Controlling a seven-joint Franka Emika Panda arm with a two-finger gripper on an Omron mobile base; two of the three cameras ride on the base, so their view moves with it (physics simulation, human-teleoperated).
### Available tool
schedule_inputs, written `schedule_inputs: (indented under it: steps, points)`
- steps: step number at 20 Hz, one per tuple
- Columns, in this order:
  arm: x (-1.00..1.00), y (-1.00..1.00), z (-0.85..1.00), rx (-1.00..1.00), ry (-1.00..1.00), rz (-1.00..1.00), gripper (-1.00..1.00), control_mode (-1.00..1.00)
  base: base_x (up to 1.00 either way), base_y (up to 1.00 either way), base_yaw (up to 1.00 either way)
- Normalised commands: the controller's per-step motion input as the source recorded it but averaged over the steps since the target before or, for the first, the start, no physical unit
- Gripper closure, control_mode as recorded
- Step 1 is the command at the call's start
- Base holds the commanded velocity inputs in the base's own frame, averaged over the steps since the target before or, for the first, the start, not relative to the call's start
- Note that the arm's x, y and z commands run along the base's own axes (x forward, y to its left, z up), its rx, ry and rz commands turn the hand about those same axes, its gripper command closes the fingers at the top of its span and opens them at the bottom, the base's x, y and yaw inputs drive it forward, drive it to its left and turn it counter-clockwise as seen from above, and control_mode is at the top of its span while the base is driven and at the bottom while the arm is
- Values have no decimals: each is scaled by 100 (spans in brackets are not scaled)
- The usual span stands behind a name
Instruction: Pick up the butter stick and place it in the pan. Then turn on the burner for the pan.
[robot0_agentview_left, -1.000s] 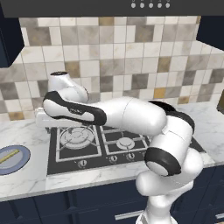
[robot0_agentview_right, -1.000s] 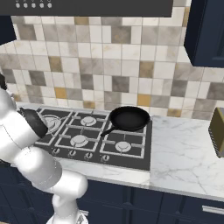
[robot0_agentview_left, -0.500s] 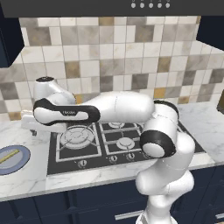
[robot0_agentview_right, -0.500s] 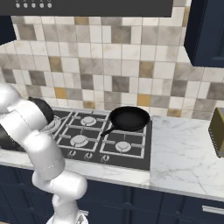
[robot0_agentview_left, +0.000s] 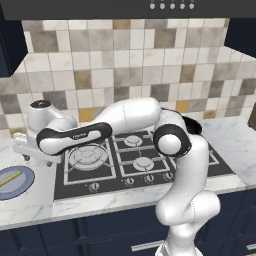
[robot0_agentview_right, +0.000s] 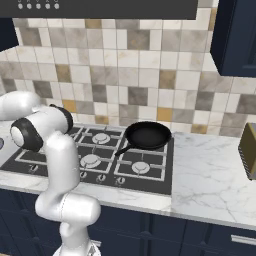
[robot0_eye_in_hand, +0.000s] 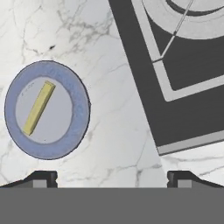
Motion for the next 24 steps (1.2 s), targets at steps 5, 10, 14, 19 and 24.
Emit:
schedule_inputs:
  steps: [5, 10, 14, 19, 24]
  points:
    - [21, 53, -21, -3, 0, -7, -100, -100, 0, 0, 0]
    - [16, 46, -14, -2, 0, -4, -100, -100, 0, 0, 0]
    - [14, 43, -12, -1, 0, -3, -100, -100, 0, 0, 0]
    - [14, 32, -17, -1, 0, -2, -100, -100, 0, 0, 0]
    - [24, 4, -26, 0, 0, 0, -100, -100, 0, 0, 0]
